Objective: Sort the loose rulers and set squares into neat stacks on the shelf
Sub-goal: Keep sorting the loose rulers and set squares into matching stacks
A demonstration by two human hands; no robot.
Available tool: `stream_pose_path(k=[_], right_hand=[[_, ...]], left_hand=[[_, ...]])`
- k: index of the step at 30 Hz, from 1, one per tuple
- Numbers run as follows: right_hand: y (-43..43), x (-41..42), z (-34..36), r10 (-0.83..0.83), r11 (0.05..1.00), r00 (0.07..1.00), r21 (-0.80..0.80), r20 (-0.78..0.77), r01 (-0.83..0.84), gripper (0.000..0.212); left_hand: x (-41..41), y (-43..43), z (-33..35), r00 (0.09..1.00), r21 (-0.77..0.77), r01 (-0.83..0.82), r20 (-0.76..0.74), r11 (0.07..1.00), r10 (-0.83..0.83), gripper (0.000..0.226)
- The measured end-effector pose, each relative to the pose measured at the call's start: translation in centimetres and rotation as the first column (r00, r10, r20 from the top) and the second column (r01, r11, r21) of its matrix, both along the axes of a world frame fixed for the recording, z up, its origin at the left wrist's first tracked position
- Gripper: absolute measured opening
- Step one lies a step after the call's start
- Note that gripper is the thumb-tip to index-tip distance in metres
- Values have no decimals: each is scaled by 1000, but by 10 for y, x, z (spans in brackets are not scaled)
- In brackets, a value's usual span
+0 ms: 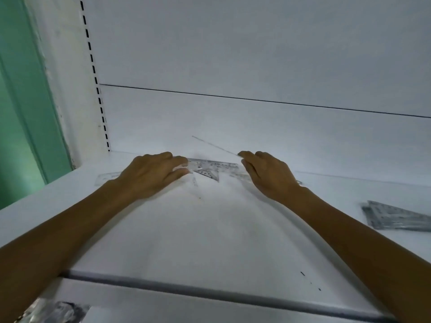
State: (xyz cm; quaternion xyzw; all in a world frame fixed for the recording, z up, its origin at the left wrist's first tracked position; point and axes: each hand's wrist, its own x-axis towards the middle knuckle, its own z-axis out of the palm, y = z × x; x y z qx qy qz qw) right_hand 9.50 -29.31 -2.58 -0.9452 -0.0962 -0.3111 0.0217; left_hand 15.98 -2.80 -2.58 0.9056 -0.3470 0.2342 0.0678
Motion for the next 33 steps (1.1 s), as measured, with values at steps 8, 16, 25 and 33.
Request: stream_pose_path(k=[8, 16, 25, 33], right_hand=[[-53, -66, 9, -119, 991, 992, 75, 46, 115, 32], [-163, -176, 18, -323, 930, 946, 173, -33, 324, 37], [-296, -328, 7, -436, 832, 885, 303, -163, 465, 38], [-355, -404, -9, -516, 750, 827, 350, -222, 561, 38]], left_hand=[[-51, -62, 9, 981, 16, 184, -60, 983, -183, 41], [-124, -169, 14, 955, 12, 295, -6, 955, -295, 54], [-218, -320, -9, 799, -121, 563, -171, 817, -576, 48], [-274, -391, -17, 810, -132, 551, -152, 824, -566, 51]])
